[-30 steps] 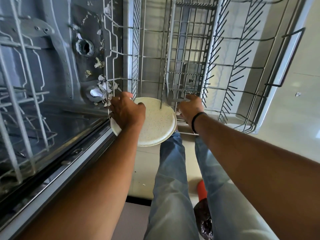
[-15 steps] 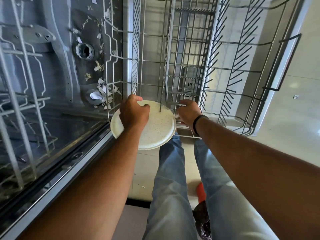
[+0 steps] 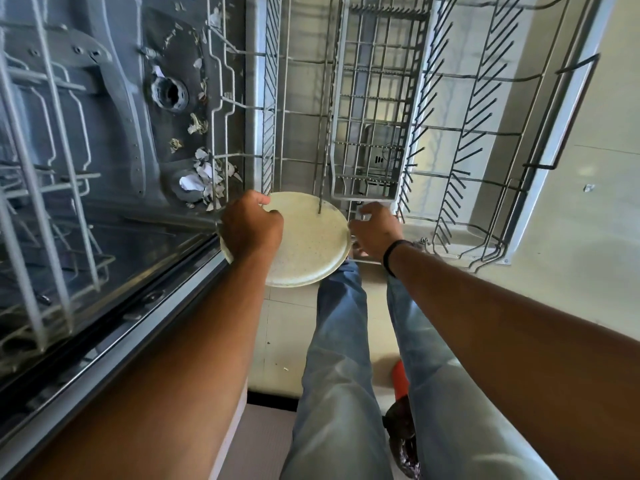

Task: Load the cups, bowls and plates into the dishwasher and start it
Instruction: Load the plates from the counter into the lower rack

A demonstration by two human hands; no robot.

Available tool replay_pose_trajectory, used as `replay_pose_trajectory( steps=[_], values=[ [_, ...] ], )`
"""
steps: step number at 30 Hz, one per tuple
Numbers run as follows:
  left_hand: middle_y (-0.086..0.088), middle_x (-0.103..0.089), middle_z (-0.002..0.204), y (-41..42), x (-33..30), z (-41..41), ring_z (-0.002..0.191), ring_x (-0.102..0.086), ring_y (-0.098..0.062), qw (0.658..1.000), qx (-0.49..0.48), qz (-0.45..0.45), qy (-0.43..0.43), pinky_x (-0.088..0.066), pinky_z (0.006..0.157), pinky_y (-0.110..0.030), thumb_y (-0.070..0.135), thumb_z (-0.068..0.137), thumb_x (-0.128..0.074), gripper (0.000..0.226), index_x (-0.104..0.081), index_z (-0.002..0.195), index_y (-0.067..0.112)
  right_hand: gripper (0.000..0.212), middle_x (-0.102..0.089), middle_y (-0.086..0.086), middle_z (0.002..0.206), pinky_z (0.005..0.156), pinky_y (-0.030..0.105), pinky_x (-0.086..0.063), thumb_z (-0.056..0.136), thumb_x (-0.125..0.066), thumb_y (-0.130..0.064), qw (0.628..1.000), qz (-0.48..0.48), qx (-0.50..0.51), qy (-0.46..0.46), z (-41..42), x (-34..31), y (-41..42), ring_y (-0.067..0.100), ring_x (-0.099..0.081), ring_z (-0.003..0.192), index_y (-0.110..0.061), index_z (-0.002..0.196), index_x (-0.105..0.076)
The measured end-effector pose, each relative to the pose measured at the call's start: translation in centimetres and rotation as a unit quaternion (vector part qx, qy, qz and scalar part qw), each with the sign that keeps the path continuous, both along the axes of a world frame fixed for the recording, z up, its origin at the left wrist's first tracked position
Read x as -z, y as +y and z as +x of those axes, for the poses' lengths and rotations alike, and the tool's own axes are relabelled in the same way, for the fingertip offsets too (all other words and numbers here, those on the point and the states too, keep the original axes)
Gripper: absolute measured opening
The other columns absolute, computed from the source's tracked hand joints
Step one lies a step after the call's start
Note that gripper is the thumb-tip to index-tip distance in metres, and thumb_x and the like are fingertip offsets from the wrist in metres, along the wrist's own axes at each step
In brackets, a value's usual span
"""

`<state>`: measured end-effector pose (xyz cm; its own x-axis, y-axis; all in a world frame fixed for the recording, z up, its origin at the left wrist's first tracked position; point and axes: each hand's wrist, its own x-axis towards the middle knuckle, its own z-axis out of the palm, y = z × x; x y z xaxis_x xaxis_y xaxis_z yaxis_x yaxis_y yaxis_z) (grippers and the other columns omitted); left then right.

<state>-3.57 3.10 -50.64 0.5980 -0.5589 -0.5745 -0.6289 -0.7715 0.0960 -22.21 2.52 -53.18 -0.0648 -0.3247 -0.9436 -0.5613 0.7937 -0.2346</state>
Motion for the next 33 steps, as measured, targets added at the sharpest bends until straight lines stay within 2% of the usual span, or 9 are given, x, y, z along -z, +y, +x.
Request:
replay_pose_trajectory(
  steps=[3,5,7,12,16,20,26,30,33],
  values=[
    [-0.008,-0.072,0.112,0.2,-0.7,1.2,0.102,-0.066,-0.029,0.999,-0.004,0.001,-0.044,-0.050,0.072,-0.035,0.006,0.082,-0.067,0.029,-0.073,0.108,0.018,0.006,-0.069,0.015,0.105,0.062,0.036,-0.063,0.092,-0.064,-0.013,0.998,0.038,0.043,-0.036,0.7,-0.9,0.4,0.029,-0.072,0.080,-0.014,0.098,-0.063],
    [-0.008,-0.073,0.112,0.5,-1.0,2.1,0.103,-0.067,-0.030,0.998,-0.019,0.006,-0.052,-0.051,0.075,-0.035,0.009,0.081,-0.068,0.029,-0.073,0.107,0.020,0.014,-0.066,0.011,0.103,0.042,0.019,-0.052,0.091,-0.065,-0.012,0.998,0.035,0.032,-0.039,1.0,-1.1,0.6,0.020,-0.066,0.069,-0.013,0.105,-0.061],
    [-0.007,-0.073,0.113,0.8,-1.1,2.8,0.102,-0.067,-0.030,0.999,-0.022,0.008,-0.048,-0.053,0.080,-0.035,0.011,0.080,-0.068,0.028,-0.073,0.106,0.021,0.020,-0.064,0.008,0.100,0.037,0.017,-0.047,0.091,-0.064,-0.012,0.999,0.023,0.023,-0.033,1.1,-1.1,0.7,0.015,-0.061,0.064,-0.015,0.111,-0.060],
    [-0.006,-0.072,0.113,1.1,-1.9,2.3,0.102,-0.067,-0.028,0.999,-0.010,-0.014,-0.032,-0.055,0.082,-0.037,0.015,0.079,-0.072,0.028,-0.072,0.106,0.022,0.022,-0.065,0.010,0.109,0.081,0.041,-0.060,0.088,-0.062,-0.021,0.999,-0.025,-0.034,0.013,1.5,-1.6,1.0,0.028,-0.067,0.089,-0.016,0.109,-0.065],
    [-0.004,-0.071,0.112,1.5,-4.3,0.4,0.103,-0.065,-0.027,0.999,0.007,-0.037,-0.009,-0.054,0.088,-0.046,0.017,0.077,-0.074,0.028,-0.070,0.104,0.024,0.034,-0.053,0.012,0.126,0.098,0.037,-0.048,0.089,-0.060,-0.026,0.989,-0.077,-0.114,0.046,1.3,-4.3,0.8,0.033,-0.055,0.113,-0.017,0.122,-0.064],
    [-0.004,-0.070,0.112,2.6,-8.9,-2.0,0.104,-0.064,-0.028,0.997,0.036,-0.051,0.036,-0.053,0.090,-0.044,0.021,0.076,-0.072,0.025,-0.069,0.101,0.026,0.039,-0.056,0.015,0.129,0.100,0.037,-0.045,0.090,-0.061,-0.027,0.978,-0.104,-0.178,0.026,0.7,-9.8,0.0,0.035,-0.053,0.119,-0.017,0.127,-0.062],
    [-0.006,-0.069,0.116,3.6,-19.4,-3.8,0.108,-0.062,-0.027,0.988,0.072,-0.074,0.118,-0.050,0.093,-0.039,0.021,0.079,-0.076,0.029,-0.069,0.107,0.019,0.028,-0.066,0.010,0.121,0.080,0.022,-0.040,0.090,-0.067,-0.029,0.967,-0.106,-0.231,-0.028,-0.4,-21.7,-1.6,0.028,-0.061,0.111,-0.016,0.114,-0.068],
    [-0.003,-0.071,0.111,4.1,-26.1,-3.9,0.103,-0.065,-0.022,0.975,0.068,-0.117,0.178,-0.053,0.092,-0.039,0.026,0.077,-0.079,0.030,-0.070,0.105,0.019,0.026,-0.068,0.011,0.115,0.077,0.026,-0.039,0.089,-0.066,-0.031,0.950,-0.147,-0.274,-0.037,-1.4,-30.2,-3.2,0.030,-0.062,0.109,-0.014,0.108,-0.069],
    [-0.001,-0.069,0.112,4.4,-30.9,-3.6,0.101,-0.063,-0.016,0.964,0.061,-0.140,0.219,-0.049,0.087,-0.029,0.027,0.084,-0.077,0.026,-0.067,0.107,0.018,0.016,-0.069,0.010,0.108,0.086,0.036,-0.051,0.092,-0.065,-0.031,0.942,-0.192,-0.270,-0.056,-2.2,-36.6,-4.6,0.032,-0.064,0.104,-0.017,0.100,-0.067]
  ],
)
